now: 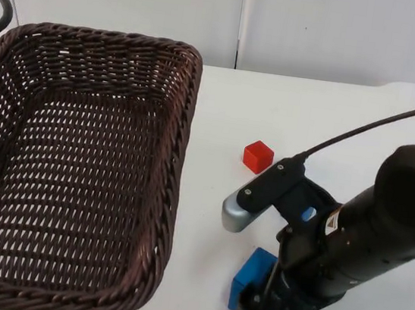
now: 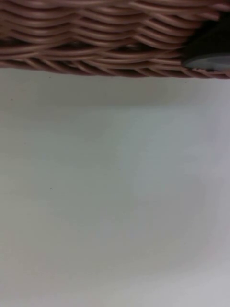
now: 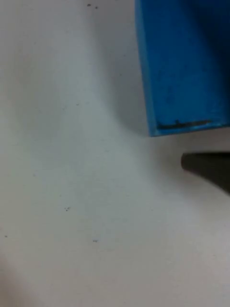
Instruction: Pick up the basket with the left hand and place the largest block into the basket with the right hand.
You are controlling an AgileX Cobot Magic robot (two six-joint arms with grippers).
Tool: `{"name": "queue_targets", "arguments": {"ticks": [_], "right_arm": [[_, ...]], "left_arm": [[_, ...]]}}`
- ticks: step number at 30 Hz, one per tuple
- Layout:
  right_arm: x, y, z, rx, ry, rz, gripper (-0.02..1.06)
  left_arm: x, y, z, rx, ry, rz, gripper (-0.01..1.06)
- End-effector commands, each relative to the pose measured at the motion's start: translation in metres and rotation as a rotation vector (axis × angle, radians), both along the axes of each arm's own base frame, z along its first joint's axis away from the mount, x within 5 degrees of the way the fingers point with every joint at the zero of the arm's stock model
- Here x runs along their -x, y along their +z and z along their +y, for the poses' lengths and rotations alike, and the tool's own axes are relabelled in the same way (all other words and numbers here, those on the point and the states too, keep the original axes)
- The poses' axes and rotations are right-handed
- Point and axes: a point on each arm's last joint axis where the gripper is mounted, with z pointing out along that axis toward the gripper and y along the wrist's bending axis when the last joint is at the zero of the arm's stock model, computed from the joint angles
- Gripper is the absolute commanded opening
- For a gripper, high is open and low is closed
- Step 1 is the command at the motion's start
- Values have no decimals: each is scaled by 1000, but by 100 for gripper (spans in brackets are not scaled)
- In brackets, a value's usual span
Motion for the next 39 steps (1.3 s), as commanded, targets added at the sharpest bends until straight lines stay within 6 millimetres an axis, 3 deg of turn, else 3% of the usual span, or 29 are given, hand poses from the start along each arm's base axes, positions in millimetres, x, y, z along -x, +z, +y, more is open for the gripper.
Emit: {"name": "queue_targets", "arguments": {"ticks": [1, 4, 5, 9, 15, 20, 21, 25, 26, 31, 39], "right_arm": [[0, 1, 3, -5, 9, -11, 72], [0, 3, 3, -20, -17, -2, 40], [0, 3, 3, -20, -17, -2, 40], [6, 11, 2, -11, -19, 52, 1], [13, 38, -1, -18, 11, 76, 0], [22, 88, -9, -46, 82, 12, 0], [22, 88, -9, -46, 82, 12, 0], [33, 140, -19, -135, 98, -91, 0], [33, 140, -19, -135, 98, -91, 0], [51, 199, -36, -269, 102, -245, 0], [69, 238, -54, -371, 102, -364, 0]], "left_arm": [[0, 5, 0, 10, 10, -21, 0], [0, 5, 0, 10, 10, -21, 0], [0, 5, 0, 10, 10, -21, 0], [0, 5, 0, 10, 10, -21, 0], [0, 5, 0, 10, 10, -21, 0], [0, 5, 0, 10, 10, -21, 0], [0, 5, 0, 10, 10, -21, 0], [0, 5, 0, 10, 10, -21, 0], [0, 5, 0, 10, 10, -21, 0], [0, 4, 0, 2, 4, -20, 0], [0, 4, 1, 0, 3, -20, 0]]}}
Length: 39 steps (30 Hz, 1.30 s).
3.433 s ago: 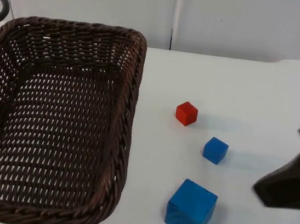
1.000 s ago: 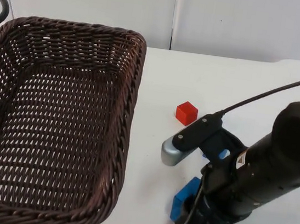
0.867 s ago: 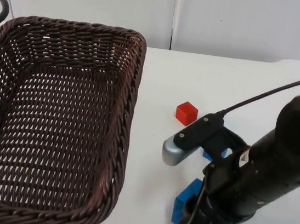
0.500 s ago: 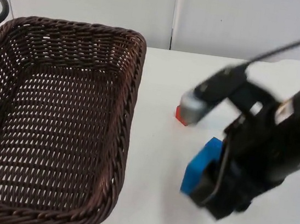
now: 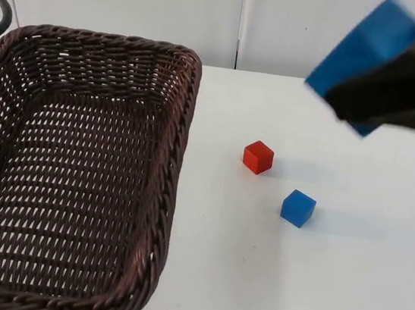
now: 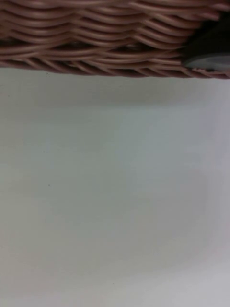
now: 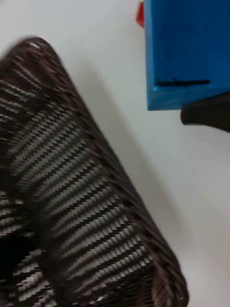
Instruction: Pick up the basket with the left hand and place the largest block into the basket with the right hand.
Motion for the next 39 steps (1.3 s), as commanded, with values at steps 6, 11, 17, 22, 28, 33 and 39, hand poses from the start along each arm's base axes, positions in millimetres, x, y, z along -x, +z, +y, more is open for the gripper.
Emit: {"name": "queue_targets", "arguments": {"ticks": [6, 11, 17, 22, 28, 33, 39], "right_arm": [[5, 14, -3, -56, -4, -51, 0], [5, 14, -3, -58, -4, -53, 0], [4, 15, -3, -67, -8, -64, 0], [3, 17, -2, -90, -17, -79, 0], [3, 17, -2, -91, -17, -81, 0], [2, 26, -1, -103, -14, -93, 0], [-2, 41, 5, -106, 0, -91, 0]], "left_arm": [[0, 5, 0, 14, 12, -21, 0], [-1, 5, 0, 14, 16, -25, 0], [-1, 5, 0, 11, 14, -25, 0], [-1, 5, 0, 9, 12, -25, 0], [-1, 5, 0, 10, 12, -23, 0], [-1, 5, 0, 9, 10, -24, 0], [-1, 5, 0, 7, 1, -28, 0]]}}
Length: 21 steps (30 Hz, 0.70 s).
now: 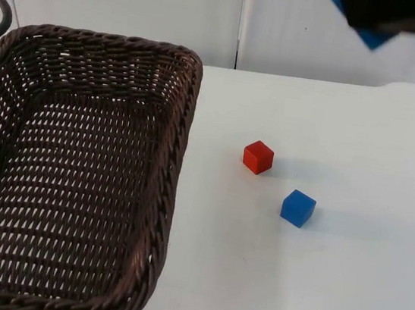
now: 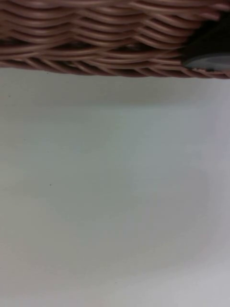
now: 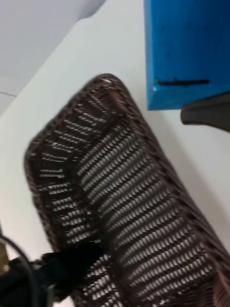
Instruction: Pick up the basket with the left hand and place the largest block into the basket with the right hand.
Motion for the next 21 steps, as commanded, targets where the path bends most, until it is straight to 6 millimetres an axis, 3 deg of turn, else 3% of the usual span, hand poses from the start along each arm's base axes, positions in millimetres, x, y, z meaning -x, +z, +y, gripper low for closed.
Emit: {"name": "queue_targets", "arguments": {"ticks": [1, 6, 11, 12, 16, 17, 20, 21], "right_arm": [[0, 7, 4, -8, 11, 5, 0], [-20, 6, 27, 67, 46, 103, 0], [-52, 0, 66, 49, 58, 214, 0], [-52, 0, 66, 49, 58, 214, 0], [-64, -11, 98, 69, 119, 283, 0], [-64, -11, 98, 69, 119, 283, 0], [-68, -24, 129, 117, 193, 254, 0], [-68, -24, 129, 117, 193, 254, 0]], "left_arm": [[0, 5, 0, 12, 10, -22, 0], [0, 5, 0, 12, 10, -22, 0], [0, 5, 0, 12, 10, -22, 0], [0, 5, 0, 12, 10, -22, 0], [-1, 5, -1, 19, 12, -25, 0], [-1, 5, -1, 19, 12, -25, 0], [-1, 5, -1, 19, 9, -25, 0], [-1, 5, -1, 19, 9, -25, 0]]}}
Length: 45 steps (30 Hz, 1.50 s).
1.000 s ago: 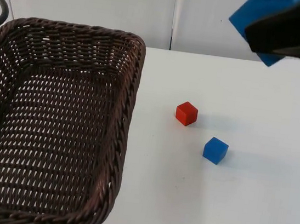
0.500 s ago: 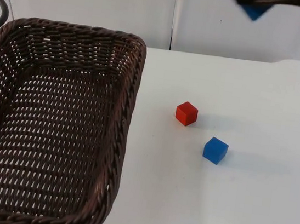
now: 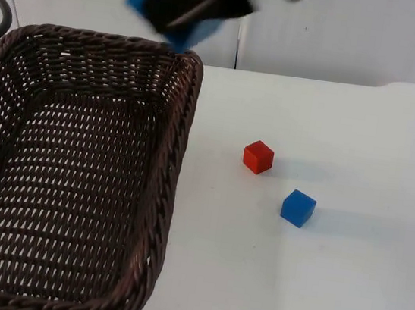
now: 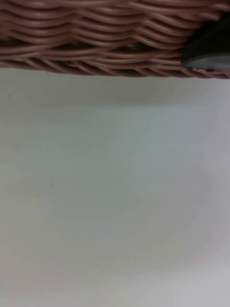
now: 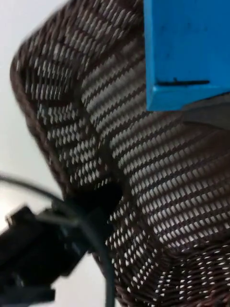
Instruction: Pick up the basket with the left hand and place the largest block into the basket with the right hand.
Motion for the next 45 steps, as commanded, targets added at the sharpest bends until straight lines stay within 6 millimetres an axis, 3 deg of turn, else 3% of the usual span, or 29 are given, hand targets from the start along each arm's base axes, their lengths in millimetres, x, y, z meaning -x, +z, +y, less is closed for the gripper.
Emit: {"name": "queue_targets", "arguments": {"ticks": [1, 4, 10, 20, 25, 30, 32, 35, 36, 37, 39, 45], "right_arm": [[-2, -2, 11, 12, 31, -21, 0], [-11, -18, 29, 45, 25, -21, 0], [-26, -37, 46, 57, 16, -14, 0], [-40, -75, 59, 71, -11, 4, 0], [-40, -82, 62, 66, -18, 29, 5], [-41, -101, 66, 83, -24, 93, 31], [-40, -105, 67, 83, -27, 114, 37], [-40, -109, 68, 76, -33, 140, 60], [-40, -109, 68, 76, -33, 140, 60], [-40, -109, 68, 76, -33, 140, 71], [-39, -108, 68, 77, -32, 142, 81], [-38, -101, 66, 70, -28, 130, 84]], "left_arm": [[0, 5, -1, 21, 14, -21, 0], [0, 5, -1, 21, 14, -21, 0], [0, 5, -1, 21, 14, -21, 0], [0, 5, -1, 27, 12, -16, 0], [0, 5, -1, 29, 14, -16, 0], [0, 6, -2, 33, 16, -17, 0], [0, 6, -2, 33, 16, -17, 0], [0, 6, -2, 33, 16, -17, 0], [0, 6, -2, 33, 16, -17, 0], [0, 6, -2, 33, 16, -17, 0], [0, 6, -2, 33, 16, -17, 0], [0, 6, -2, 33, 16, -17, 0]]}}
